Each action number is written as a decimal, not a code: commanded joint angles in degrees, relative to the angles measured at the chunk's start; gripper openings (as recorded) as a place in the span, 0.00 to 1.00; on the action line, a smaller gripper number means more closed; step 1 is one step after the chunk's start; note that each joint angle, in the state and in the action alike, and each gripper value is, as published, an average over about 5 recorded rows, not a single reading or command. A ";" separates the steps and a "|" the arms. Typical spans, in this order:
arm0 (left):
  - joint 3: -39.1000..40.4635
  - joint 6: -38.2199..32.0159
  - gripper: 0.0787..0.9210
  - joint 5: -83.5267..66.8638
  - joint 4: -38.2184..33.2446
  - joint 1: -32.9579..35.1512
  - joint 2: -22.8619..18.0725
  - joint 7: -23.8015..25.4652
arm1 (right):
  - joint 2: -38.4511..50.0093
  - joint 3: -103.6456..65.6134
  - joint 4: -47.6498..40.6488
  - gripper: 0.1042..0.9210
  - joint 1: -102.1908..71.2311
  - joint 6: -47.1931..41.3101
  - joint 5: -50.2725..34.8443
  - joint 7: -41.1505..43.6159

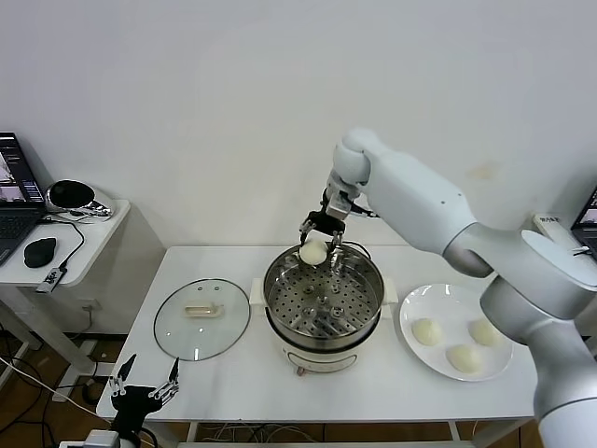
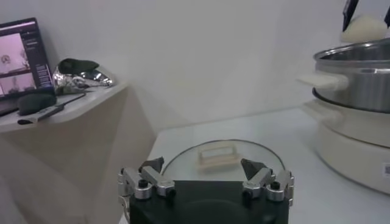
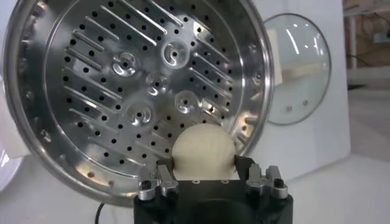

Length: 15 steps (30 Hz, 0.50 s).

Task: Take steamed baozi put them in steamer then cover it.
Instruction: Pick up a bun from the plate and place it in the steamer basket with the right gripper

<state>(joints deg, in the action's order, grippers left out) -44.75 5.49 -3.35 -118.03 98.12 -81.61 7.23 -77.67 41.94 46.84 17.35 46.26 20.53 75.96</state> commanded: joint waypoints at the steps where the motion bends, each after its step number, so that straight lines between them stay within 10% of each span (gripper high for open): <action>1: -0.01 0.00 0.88 -0.08 -0.01 0.10 -0.03 0.05 | -0.97 -0.22 -0.63 0.63 -2.43 1.25 6.35 -1.79; 15: 0.78 0.15 0.88 -0.05 1.25 -0.98 -0.13 0.06 | -1.90 -1.41 -4.87 0.63 -4.31 1.24 8.96 -4.27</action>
<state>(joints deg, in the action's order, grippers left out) -44.10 5.61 -3.49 -117.20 97.30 -81.77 7.35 -79.20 40.81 43.49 13.86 47.16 27.15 72.95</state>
